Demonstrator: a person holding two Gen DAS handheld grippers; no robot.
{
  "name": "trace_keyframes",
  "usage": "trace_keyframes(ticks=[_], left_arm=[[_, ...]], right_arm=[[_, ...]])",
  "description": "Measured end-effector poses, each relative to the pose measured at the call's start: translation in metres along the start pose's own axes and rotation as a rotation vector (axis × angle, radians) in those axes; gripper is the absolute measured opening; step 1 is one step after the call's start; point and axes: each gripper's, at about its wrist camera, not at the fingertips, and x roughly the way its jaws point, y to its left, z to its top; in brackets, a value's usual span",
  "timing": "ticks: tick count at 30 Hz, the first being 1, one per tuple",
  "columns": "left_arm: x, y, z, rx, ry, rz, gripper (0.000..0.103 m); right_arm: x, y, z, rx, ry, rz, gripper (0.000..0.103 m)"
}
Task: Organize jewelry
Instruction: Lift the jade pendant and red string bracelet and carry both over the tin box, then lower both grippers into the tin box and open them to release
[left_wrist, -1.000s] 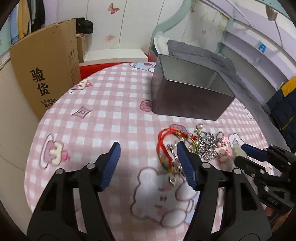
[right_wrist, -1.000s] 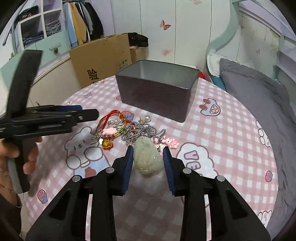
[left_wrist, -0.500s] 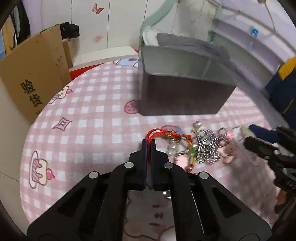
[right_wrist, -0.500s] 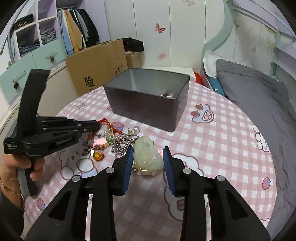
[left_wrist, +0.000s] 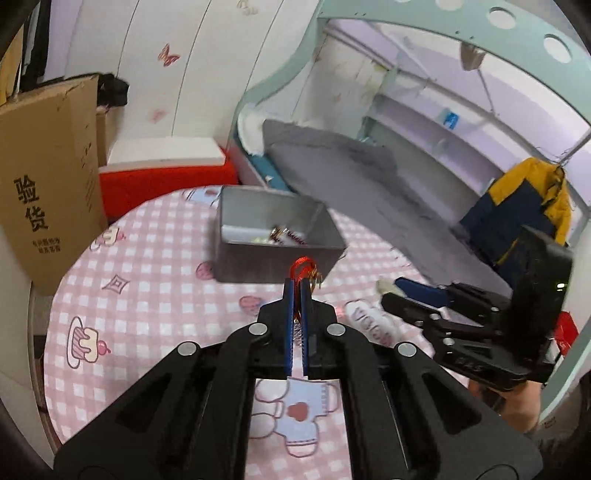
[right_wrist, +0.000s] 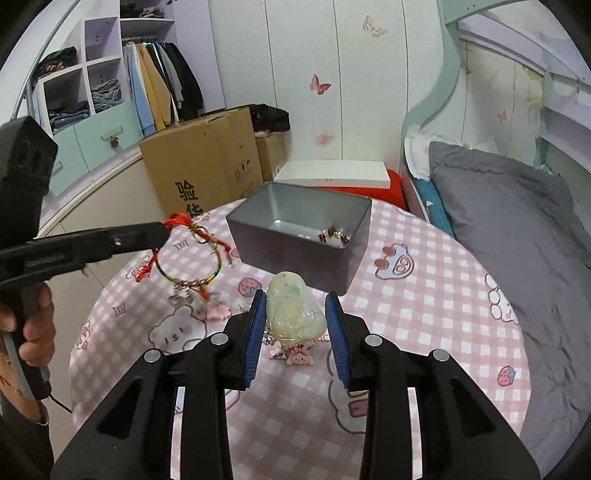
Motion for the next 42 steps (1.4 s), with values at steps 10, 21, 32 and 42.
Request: trace_keyframes(ticks=[10, 21, 32, 42], left_arm=[[-0.027, -0.018, 0.022, 0.041, -0.085, -0.054, 0.003], [-0.027, -0.036, 0.075, 0.125, -0.165, -0.035, 0.003], [0.023, -0.032, 0.110, 0.143, -0.158, -0.015, 0.003], [0.086, -0.004, 0.089, 0.092, 0.002, 0.027, 0.003]], right_arm=[[-0.012, 0.000, 0.019, -0.003, -0.053, 0.001, 0.030], [-0.004, -0.009, 0.055, -0.002, -0.113, 0.007, 0.030], [0.035, -0.021, 0.076, 0.003, -0.095, -0.011, 0.030], [0.068, -0.028, 0.065, 0.017, -0.014, -0.006, 0.030]])
